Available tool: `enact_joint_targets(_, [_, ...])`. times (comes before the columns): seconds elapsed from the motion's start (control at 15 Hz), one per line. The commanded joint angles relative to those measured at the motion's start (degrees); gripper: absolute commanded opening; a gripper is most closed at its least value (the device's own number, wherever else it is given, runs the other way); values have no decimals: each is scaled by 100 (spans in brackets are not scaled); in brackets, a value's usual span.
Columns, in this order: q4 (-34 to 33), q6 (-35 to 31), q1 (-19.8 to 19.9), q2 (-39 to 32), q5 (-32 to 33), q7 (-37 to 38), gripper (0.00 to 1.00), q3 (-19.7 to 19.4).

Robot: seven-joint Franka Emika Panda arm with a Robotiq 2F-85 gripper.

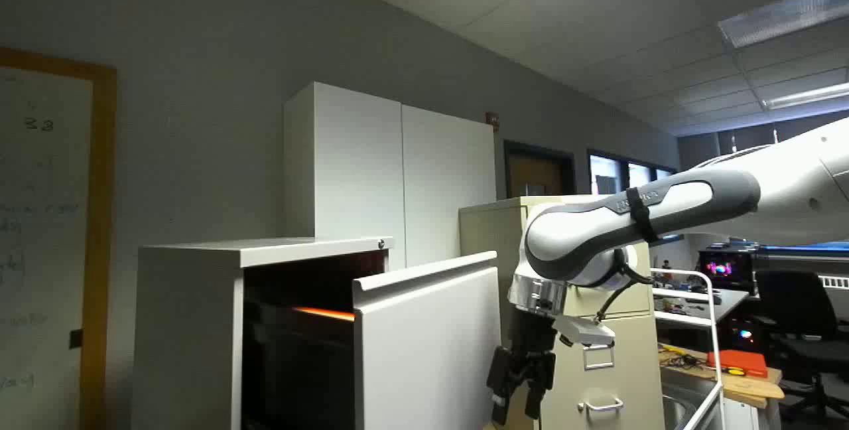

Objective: Close the top drawer of the left cabinet

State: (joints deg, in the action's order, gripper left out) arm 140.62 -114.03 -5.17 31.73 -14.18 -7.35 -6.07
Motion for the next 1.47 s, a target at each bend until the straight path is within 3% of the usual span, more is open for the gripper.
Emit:
enact_joint_targets(0.0, [-19,24,110,-8,-52,-46,100,91])
enact_joint_targets(1.4, [7,-64,190,80,-2,11,100,148])
